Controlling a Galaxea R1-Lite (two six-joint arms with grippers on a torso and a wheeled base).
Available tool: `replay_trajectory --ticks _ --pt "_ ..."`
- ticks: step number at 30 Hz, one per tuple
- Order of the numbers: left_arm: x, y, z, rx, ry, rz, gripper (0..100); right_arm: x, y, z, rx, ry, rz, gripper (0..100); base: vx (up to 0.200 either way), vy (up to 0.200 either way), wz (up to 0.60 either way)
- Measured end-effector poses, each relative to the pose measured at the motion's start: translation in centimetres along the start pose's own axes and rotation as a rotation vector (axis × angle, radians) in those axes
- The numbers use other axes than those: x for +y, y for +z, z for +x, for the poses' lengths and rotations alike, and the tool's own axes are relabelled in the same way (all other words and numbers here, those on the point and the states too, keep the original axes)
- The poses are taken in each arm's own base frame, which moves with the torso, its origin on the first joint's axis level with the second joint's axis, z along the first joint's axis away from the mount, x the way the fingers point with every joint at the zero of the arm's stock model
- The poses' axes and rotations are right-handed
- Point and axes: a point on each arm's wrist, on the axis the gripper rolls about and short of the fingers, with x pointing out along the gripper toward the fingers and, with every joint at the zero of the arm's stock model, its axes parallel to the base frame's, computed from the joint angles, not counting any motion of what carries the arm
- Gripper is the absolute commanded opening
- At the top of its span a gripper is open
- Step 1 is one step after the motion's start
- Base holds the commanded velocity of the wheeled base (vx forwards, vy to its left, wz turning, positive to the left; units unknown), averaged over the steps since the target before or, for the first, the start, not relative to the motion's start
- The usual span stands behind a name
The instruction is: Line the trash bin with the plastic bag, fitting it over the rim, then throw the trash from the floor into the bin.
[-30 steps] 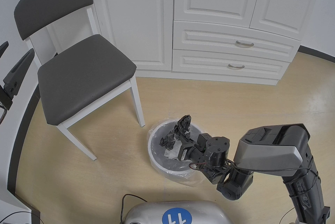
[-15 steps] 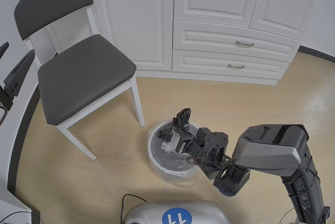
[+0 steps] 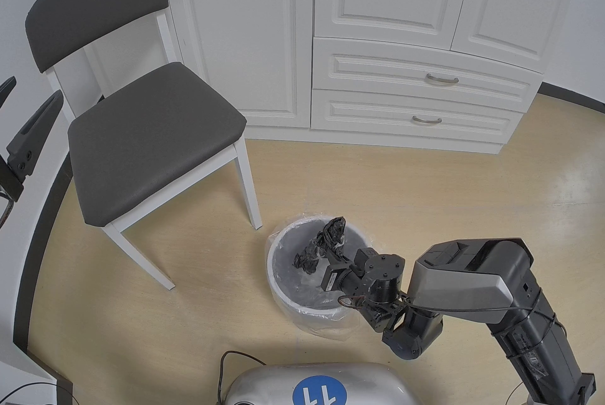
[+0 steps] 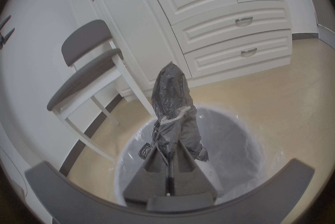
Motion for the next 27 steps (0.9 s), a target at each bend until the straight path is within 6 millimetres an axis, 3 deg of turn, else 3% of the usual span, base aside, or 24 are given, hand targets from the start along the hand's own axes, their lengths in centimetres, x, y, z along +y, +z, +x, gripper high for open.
replay_trajectory --ticks 11,25,26,27 --pt "0.0 -0.1 0.0 0.003 -0.001 0.000 100 -0.8 -2.8 -0.3 0.067 -0.015 -0.052 0 0.000 0.000 0.00" --pt "0.0 -0.1 0.1 0.007 -0.002 0.001 100 -0.9 -3.7 -0.8 0.097 -0.019 -0.067 0 0.000 0.000 0.00" --pt "0.0 -0.1 0.1 0.007 -0.001 0.001 100 -1.0 -3.8 -0.8 0.098 -0.019 -0.067 100 0.000 0.000 0.00" --pt "0.0 -0.1 0.1 0.006 -0.001 0.001 100 -1.0 -3.8 -0.8 0.099 -0.020 -0.068 100 0.000 0.000 0.00"
